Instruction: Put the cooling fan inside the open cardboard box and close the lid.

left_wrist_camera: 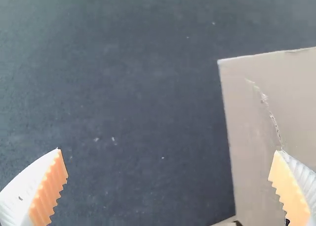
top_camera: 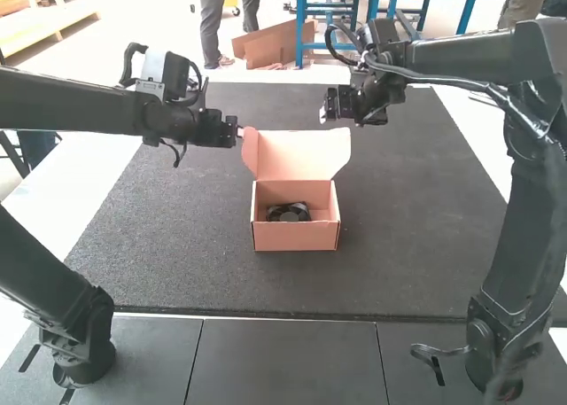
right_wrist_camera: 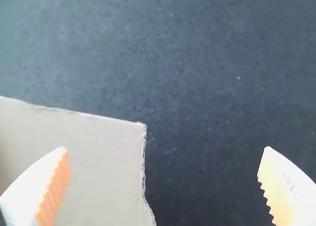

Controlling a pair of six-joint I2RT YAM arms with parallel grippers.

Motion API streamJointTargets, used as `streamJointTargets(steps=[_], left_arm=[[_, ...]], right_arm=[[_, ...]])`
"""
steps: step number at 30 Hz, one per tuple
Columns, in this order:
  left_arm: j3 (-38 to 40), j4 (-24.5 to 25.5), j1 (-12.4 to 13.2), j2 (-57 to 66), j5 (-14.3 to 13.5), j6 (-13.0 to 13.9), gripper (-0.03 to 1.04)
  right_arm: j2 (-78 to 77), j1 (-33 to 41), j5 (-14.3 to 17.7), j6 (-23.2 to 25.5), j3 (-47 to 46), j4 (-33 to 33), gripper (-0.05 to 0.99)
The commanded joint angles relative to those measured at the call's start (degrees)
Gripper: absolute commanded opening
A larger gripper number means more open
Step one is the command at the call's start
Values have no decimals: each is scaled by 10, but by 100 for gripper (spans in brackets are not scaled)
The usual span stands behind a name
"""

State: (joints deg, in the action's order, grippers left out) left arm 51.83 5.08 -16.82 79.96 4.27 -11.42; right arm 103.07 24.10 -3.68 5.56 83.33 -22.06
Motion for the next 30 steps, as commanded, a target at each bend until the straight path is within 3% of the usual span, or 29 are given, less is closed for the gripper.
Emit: streamJointTargets(steps=[1, 5, 11, 15, 17, 23, 27, 30], left_arm=[[28, -1, -29, -4, 29, -3, 97], [32, 3, -45, -4, 29, -4, 97], [33, 8, -45, -5, 28, -4, 97], [35, 7, -45, -11, 25, -10, 97], [37, -1, -35, -22, -18, -25, 97], [28, -24, 23, -31, -135, -17, 97], [24, -31, 24, -30, -167, 10, 97], [18, -30, 21, -25, -167, 22, 97]], right_arm=[[2, -8, -16, 3, 17, -11, 84], [2, -12, -25, 7, 21, -33, 74], [2, -16, -42, 16, 27, -54, 55], [2, -16, -43, 16, 30, -57, 55], [2, -16, -43, 16, 28, -57, 55], [3, -16, -43, 16, 26, -71, 56], [2, -15, -47, 16, 25, -85, 56], [2, -15, -49, 16, 29, -88, 56]])
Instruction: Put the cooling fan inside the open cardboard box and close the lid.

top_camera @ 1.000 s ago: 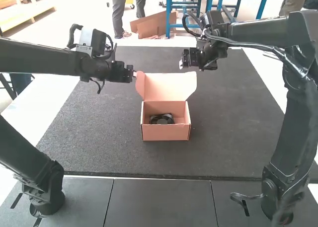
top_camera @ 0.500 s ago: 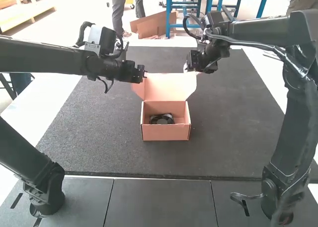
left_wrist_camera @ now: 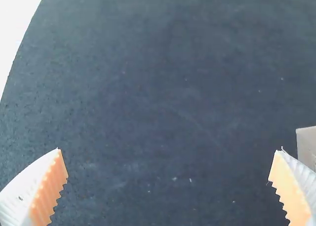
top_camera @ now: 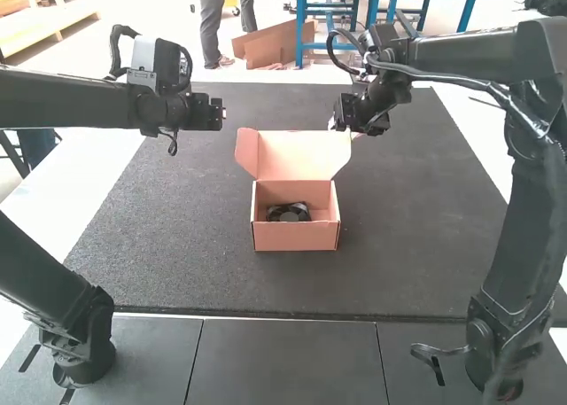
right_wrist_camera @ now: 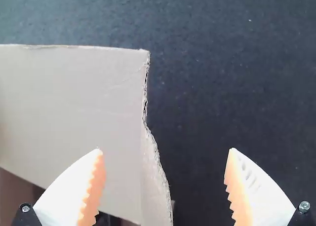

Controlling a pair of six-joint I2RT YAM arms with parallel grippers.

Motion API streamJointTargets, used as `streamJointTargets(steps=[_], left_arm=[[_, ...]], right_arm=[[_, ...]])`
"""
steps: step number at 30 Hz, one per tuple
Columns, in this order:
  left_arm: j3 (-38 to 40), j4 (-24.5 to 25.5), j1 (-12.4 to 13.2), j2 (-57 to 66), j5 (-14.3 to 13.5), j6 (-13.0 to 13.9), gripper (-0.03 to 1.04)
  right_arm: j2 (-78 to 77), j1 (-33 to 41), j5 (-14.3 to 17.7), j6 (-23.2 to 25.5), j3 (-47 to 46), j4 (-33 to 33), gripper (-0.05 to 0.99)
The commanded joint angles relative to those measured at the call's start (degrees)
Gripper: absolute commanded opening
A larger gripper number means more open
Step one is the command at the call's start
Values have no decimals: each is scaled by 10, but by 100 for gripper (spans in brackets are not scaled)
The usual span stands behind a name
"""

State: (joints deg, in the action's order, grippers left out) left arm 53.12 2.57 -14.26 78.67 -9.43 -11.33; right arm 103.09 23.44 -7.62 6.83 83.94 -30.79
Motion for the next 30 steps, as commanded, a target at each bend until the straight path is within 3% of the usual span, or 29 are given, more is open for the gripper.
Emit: streamJointTargets(steps=[1, 12, 25, 30], left_arm=[[1, -5, -7, -10, -29, 25, 97], [-15, -4, -55, 27, -13, 28, 97], [-6, 2, -55, 59, -25, 27, 97], [-6, 14, -40, 64, -58, 26, 97]], right_arm=[[2, -9, -10, 4, 25, -1, 56], [2, -11, -23, 5, 47, -17, 56], [2, -23, -39, 2, 60, -37, 56], [2, -31, -41, -4, 60, -43, 56]])
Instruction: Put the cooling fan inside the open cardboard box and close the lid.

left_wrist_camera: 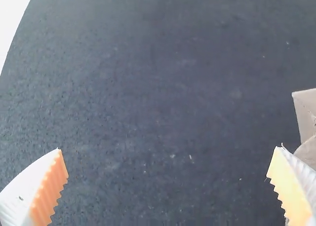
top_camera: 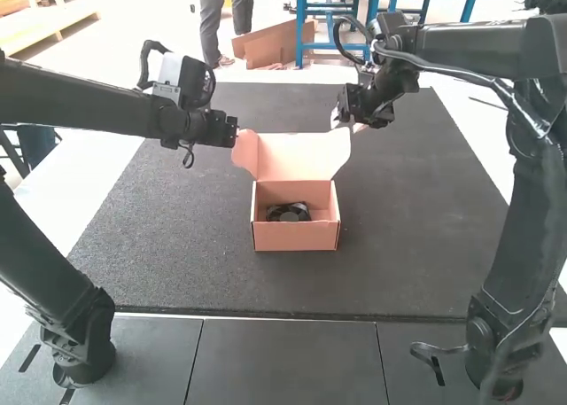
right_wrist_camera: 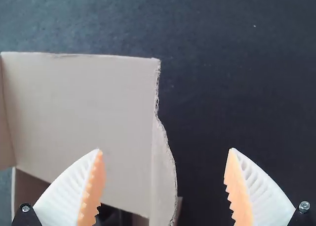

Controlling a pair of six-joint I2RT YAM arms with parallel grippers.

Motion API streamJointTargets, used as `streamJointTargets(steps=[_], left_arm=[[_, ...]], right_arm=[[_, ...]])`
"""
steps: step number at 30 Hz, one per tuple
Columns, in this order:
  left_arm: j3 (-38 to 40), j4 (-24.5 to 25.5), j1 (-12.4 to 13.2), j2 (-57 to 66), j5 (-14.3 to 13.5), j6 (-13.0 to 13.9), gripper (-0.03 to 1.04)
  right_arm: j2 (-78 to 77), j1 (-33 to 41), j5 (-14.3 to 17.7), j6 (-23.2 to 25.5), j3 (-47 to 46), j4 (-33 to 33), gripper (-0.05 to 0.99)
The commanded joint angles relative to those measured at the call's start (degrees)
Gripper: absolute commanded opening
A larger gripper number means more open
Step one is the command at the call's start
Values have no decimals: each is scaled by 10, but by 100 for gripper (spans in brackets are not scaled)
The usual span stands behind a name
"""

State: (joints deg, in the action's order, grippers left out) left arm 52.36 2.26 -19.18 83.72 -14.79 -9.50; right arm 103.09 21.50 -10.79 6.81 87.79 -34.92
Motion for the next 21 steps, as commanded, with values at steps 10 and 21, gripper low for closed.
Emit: streamJointTargets(steps=[10, 21], left_arm=[[-1, 20, 48, 10, -23, 9, 97], [1, 14, 27, 13, 90, -3, 97]], right_arm=[[1, -14, -16, -7, 18, -6, 58], [2, -14, -23, -10, 17, -19, 58]])
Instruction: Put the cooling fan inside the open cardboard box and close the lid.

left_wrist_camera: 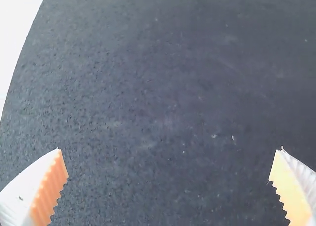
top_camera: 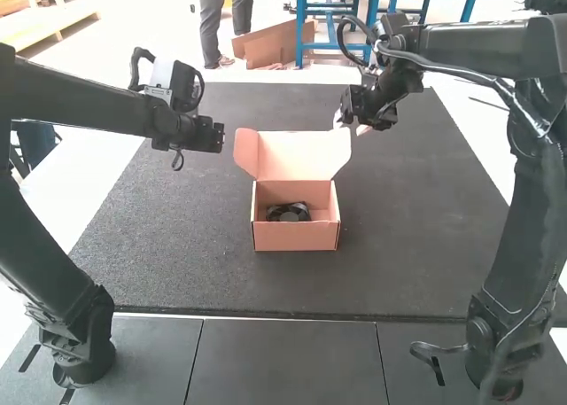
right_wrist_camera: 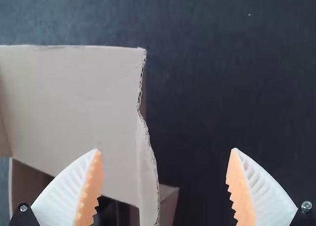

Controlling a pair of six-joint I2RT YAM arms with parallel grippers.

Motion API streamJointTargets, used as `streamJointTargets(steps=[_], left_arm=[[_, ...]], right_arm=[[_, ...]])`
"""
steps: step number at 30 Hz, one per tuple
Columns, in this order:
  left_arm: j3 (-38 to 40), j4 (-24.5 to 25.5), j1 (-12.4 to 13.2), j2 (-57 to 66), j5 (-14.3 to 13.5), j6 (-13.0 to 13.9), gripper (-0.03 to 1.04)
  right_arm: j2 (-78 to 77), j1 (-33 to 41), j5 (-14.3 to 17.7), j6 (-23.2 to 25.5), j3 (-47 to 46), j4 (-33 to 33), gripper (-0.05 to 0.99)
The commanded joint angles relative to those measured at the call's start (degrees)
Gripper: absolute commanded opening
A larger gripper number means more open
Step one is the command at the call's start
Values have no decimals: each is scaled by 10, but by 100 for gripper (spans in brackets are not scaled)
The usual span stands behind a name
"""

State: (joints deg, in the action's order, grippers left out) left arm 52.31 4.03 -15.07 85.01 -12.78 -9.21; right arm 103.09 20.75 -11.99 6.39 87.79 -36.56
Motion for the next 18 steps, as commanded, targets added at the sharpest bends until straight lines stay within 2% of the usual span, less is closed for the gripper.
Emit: streamJointTargets(steps=[1, 3, 6, 9, 13, 15, 18], left_arm=[[2, -3, -23, 0, 87, -11, 97], [2, -3, -44, -1, 109, -16, 97], [2, -2, -60, 0, 136, -27, 97], [2, -1, -63, -1, 156, -30, 97], [2, -2, -63, -2, 165, -39, 97], [2, -3, -63, -2, 165, -39, 97], [2, -3, -62, -3, 165, -39, 97]], right_arm=[[1, -7, -12, -7, 17, -5, 58], [2, -8, -13, -7, 17, -6, 57], [1, -8, -17, -7, 17, -9, 57], [1, -8, -18, -7, 18, -10, 57], [0, -8, -25, -8, 19, -16, 56], [0, -8, -28, -9, 19, -17, 51], [-1, -9, -30, -8, 19, -18, 36]])
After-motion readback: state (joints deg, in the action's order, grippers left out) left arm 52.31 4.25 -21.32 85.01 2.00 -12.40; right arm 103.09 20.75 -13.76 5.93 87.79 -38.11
